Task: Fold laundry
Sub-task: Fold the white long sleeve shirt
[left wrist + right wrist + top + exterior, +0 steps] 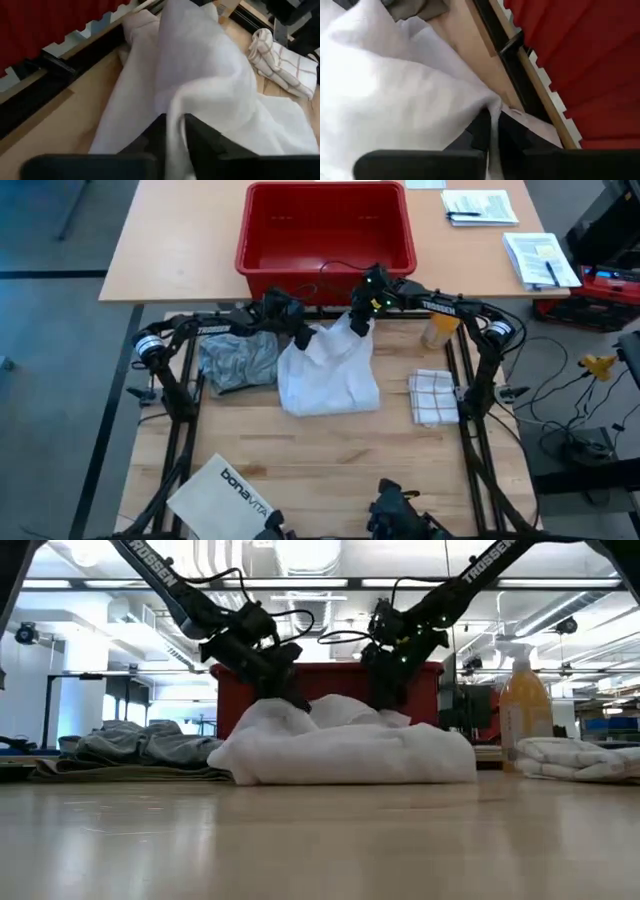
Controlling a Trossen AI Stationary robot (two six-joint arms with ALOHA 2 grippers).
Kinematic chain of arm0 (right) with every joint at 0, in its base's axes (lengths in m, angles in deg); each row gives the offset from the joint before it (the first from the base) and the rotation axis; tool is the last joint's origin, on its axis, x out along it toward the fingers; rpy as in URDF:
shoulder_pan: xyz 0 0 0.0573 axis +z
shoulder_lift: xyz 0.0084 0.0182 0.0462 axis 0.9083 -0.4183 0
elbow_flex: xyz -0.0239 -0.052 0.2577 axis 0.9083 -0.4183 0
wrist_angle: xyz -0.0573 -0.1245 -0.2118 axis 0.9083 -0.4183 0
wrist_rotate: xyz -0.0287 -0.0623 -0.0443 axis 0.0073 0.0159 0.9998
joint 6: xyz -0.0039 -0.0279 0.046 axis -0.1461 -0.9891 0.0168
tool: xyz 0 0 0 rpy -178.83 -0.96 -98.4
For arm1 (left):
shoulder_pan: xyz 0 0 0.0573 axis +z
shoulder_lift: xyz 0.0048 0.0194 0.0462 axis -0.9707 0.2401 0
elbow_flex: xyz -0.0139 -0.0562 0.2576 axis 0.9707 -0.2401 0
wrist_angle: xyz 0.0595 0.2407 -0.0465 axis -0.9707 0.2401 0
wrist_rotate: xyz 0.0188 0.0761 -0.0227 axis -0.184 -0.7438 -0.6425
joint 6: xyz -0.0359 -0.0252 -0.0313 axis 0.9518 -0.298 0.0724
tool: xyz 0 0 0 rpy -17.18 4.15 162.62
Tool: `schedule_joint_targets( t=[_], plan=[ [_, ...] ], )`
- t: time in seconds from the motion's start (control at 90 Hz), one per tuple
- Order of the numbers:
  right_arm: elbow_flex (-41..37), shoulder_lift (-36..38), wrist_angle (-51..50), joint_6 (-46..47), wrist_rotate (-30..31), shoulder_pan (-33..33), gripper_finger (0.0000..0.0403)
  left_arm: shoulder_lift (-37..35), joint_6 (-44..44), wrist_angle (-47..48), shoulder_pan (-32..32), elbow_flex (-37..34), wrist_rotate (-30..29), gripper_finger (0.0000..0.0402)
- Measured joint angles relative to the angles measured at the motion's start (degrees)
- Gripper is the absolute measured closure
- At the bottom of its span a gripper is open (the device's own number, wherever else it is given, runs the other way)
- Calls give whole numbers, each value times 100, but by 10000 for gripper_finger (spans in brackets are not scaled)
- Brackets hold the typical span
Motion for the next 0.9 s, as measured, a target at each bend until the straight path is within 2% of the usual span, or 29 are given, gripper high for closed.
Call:
schedule_joint_targets(
  t=[0.089, 0.267, 0.356, 0.456, 0.556, 0.711, 0.9],
  plan=[
    [-2, 51, -47, -35, 69, 0, 339, 0, 19, 22, 37, 0, 5, 267],
    [-2, 292, -70, 170, 108, -13, 228, -59, 168, 50, 78, 0, -51, 101],
    [-5, 481, -184, 330, -14, -23, 183, -247, 114, -44, 13, -2, 116, 60],
    [-64, 713, -288, 345, -506, -20, 158, -464, -117, -15, -291, 0, 192, 66],
    [-294, 866, -438, 351, -1053, 93, 159, -641, -315, 182, -733, -36, 127, 96],
    [-1047, 1230, -480, 213, -1268, 602, 198, -763, -435, 223, -1663, -317, -201, 147],
    [-1975, 1665, 313, 714, -1093, 1490, 259, -745, -203, 157, -2504, -879, -1361, 226]
  ],
)
